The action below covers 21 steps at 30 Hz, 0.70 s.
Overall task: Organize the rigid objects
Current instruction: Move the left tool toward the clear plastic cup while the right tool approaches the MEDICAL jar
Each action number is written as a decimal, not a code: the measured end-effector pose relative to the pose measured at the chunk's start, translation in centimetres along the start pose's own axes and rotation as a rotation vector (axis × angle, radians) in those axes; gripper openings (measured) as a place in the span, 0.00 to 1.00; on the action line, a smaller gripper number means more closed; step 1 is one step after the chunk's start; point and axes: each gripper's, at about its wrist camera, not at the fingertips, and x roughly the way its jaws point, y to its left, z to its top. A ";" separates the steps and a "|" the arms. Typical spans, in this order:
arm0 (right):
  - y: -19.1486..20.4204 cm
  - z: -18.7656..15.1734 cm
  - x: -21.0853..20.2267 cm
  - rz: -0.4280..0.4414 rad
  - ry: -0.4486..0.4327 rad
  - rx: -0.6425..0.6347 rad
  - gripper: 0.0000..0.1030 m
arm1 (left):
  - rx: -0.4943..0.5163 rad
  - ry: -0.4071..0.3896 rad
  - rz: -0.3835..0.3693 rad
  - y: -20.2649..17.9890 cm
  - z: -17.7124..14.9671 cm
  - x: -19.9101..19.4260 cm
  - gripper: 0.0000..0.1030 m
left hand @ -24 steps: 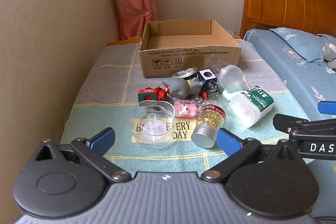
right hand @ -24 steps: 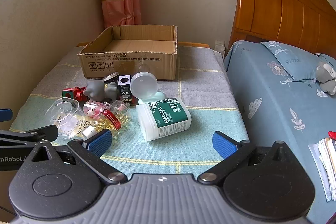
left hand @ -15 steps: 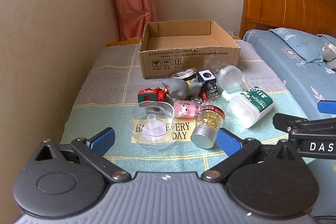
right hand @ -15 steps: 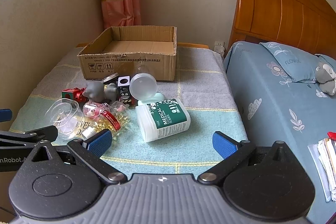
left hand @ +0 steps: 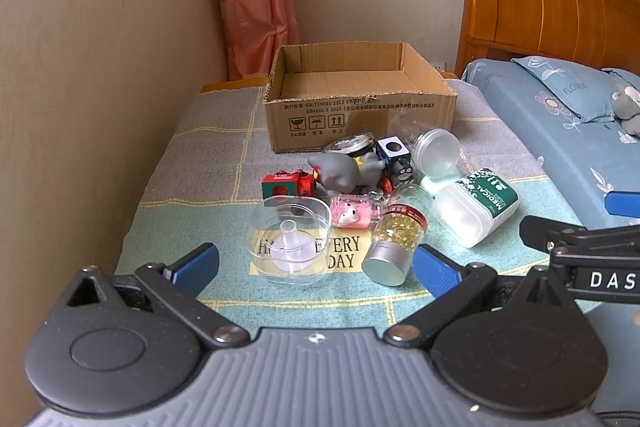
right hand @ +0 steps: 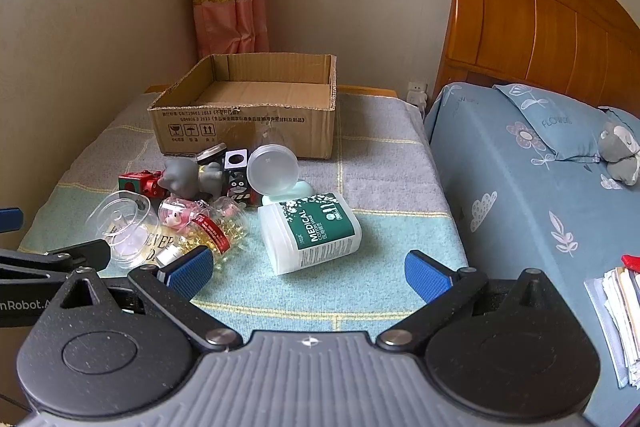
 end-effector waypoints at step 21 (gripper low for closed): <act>0.1 0.3 -0.2 -0.003 -0.002 -0.005 1.00 | -0.003 -0.001 -0.004 0.3 -0.3 -0.2 0.99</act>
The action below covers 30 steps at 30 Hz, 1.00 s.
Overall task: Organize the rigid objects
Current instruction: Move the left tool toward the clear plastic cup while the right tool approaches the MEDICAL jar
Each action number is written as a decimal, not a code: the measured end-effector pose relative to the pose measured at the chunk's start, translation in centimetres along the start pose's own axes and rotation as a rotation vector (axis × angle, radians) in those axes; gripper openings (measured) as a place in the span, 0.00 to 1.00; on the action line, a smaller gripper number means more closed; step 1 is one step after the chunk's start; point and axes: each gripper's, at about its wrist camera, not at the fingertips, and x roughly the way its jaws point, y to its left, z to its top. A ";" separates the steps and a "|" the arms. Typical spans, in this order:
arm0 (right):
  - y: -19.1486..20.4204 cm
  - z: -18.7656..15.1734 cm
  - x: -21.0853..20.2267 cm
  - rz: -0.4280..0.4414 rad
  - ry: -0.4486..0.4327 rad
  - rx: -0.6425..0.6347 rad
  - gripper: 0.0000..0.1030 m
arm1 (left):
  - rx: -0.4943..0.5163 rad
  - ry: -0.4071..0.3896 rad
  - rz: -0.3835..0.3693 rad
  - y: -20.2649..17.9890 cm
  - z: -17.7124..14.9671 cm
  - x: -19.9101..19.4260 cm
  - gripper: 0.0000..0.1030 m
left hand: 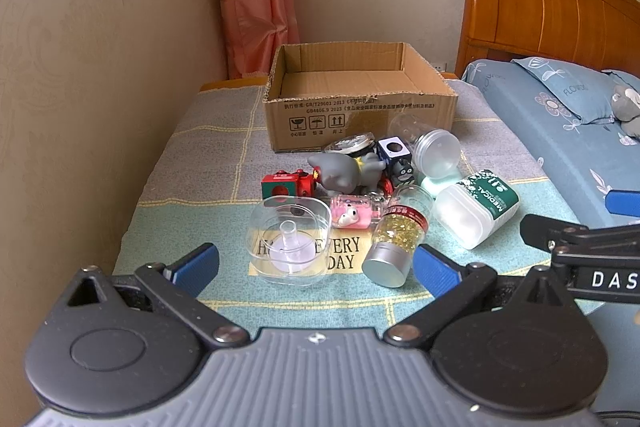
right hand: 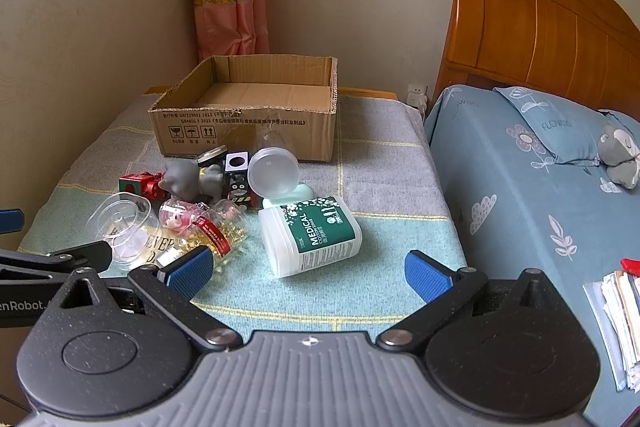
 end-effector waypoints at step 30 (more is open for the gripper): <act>-0.4 -0.5 2.7 0.087 -0.035 -0.056 1.00 | 0.058 -0.035 -0.090 1.6 -0.6 3.5 0.99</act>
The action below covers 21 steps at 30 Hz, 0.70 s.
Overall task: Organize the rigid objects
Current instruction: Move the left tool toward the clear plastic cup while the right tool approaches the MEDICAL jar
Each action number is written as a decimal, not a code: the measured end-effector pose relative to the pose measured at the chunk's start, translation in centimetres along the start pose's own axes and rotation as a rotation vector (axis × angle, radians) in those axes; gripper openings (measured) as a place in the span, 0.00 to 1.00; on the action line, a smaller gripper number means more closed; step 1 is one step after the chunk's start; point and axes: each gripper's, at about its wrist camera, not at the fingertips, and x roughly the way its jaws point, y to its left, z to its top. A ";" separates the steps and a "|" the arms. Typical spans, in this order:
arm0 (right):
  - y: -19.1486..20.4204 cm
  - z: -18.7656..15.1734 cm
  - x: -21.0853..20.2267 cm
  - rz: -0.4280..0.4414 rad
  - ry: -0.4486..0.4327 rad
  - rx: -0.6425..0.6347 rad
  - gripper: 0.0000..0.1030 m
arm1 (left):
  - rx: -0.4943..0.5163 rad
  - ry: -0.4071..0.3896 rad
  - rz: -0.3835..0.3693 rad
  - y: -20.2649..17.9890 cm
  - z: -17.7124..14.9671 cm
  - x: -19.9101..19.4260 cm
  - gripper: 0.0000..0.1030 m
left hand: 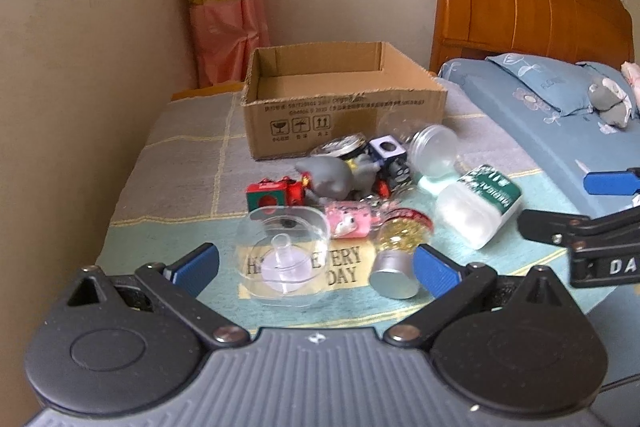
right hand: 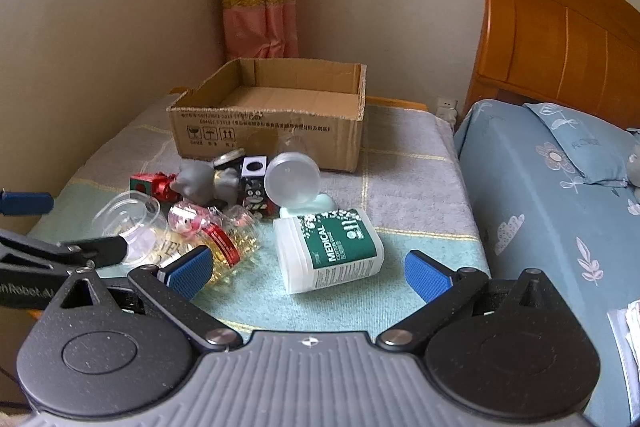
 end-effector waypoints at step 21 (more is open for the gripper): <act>-2.0 -4.4 6.7 0.045 0.140 -0.073 1.00 | -0.028 0.150 0.027 3.5 -2.3 7.2 0.99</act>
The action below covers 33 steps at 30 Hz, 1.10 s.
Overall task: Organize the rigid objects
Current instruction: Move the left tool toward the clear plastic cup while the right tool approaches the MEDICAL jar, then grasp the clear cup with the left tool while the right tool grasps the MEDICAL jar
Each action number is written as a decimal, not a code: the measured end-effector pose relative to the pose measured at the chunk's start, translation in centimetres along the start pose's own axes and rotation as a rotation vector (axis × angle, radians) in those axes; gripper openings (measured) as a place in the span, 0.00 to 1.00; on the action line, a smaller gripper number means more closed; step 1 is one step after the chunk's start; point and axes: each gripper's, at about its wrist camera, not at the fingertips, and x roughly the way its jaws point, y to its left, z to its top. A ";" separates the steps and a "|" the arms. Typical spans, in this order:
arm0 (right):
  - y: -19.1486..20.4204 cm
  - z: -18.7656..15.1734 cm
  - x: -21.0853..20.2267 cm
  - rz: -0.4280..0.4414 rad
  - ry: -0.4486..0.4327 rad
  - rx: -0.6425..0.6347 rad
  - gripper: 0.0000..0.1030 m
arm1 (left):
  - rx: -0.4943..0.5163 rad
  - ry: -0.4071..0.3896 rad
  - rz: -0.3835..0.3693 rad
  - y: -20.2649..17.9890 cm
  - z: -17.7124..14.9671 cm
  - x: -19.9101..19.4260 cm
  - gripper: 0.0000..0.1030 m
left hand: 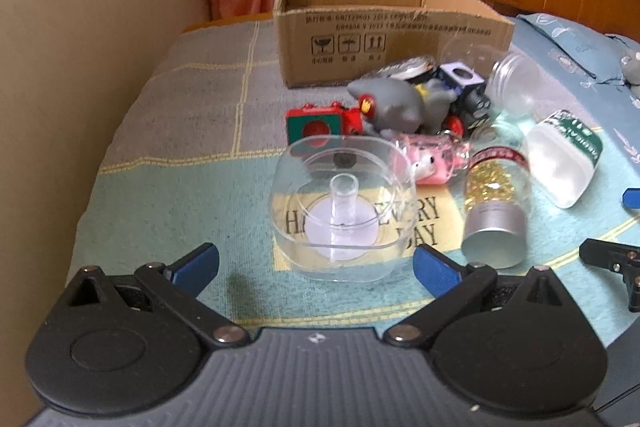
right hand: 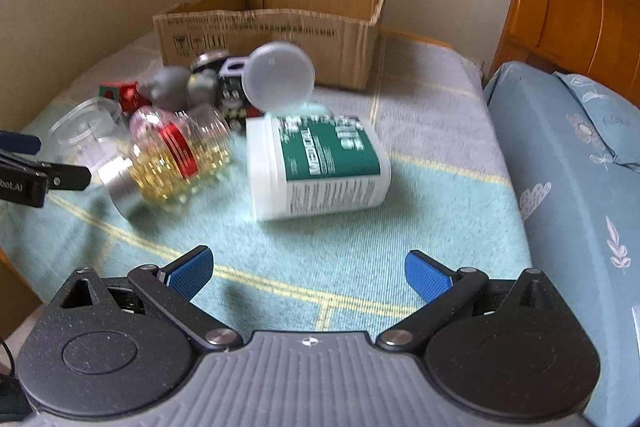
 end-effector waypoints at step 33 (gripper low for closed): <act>-0.2 4.8 4.7 0.033 0.000 -0.117 1.00 | 0.023 -0.032 -0.104 0.0 2.9 2.7 0.84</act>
